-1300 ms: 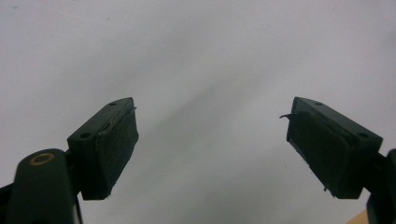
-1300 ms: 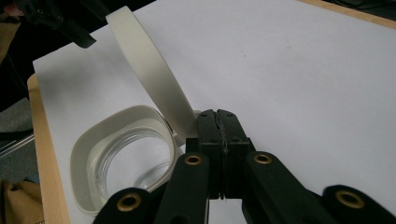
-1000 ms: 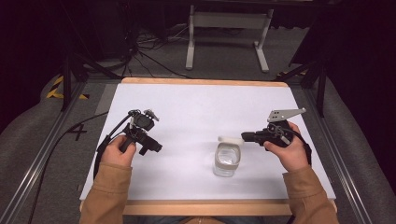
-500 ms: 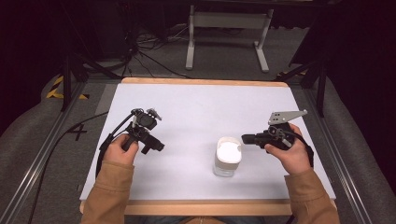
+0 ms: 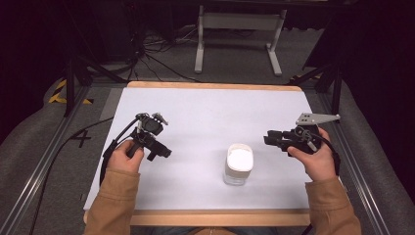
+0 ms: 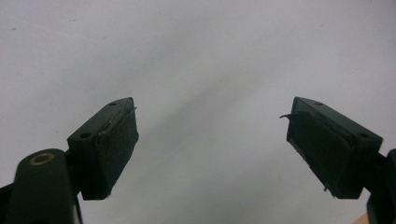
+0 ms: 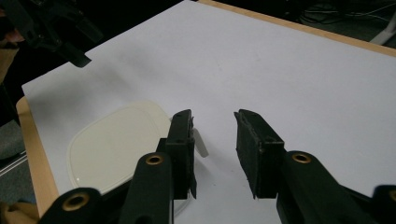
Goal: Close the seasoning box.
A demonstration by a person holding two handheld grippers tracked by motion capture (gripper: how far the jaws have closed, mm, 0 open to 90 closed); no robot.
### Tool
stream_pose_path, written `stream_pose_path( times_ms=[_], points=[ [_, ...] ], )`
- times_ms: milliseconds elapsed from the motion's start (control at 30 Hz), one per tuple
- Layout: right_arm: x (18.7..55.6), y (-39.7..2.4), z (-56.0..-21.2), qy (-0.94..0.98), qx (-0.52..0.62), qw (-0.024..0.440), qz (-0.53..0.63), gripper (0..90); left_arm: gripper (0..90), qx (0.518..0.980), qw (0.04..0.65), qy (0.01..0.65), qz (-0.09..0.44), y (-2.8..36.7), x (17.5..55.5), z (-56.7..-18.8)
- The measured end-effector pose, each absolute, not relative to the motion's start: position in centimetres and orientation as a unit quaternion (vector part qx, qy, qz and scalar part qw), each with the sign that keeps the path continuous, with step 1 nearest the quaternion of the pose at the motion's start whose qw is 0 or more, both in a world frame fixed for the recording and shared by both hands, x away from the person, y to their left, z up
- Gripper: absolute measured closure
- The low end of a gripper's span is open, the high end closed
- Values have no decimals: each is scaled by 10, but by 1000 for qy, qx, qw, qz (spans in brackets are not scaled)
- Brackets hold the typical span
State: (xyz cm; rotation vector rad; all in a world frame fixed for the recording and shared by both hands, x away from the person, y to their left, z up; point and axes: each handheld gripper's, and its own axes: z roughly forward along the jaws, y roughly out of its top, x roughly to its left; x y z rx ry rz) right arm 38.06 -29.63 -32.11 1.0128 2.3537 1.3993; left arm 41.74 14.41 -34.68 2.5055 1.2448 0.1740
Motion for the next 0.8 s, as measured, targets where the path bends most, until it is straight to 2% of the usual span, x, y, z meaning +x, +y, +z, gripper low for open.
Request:
stream_pose_path(
  times_ms=[700, 800],
  points=[
    [384, -342, -326, 780, 419, 151, 439, 585, 165, 886, 160, 431, 62, 141, 422, -347],
    [386, -351, -329, 783, 435, 152, 418, 552, 168, 886, 160, 433, 55, 138, 423, -349]
  ],
)
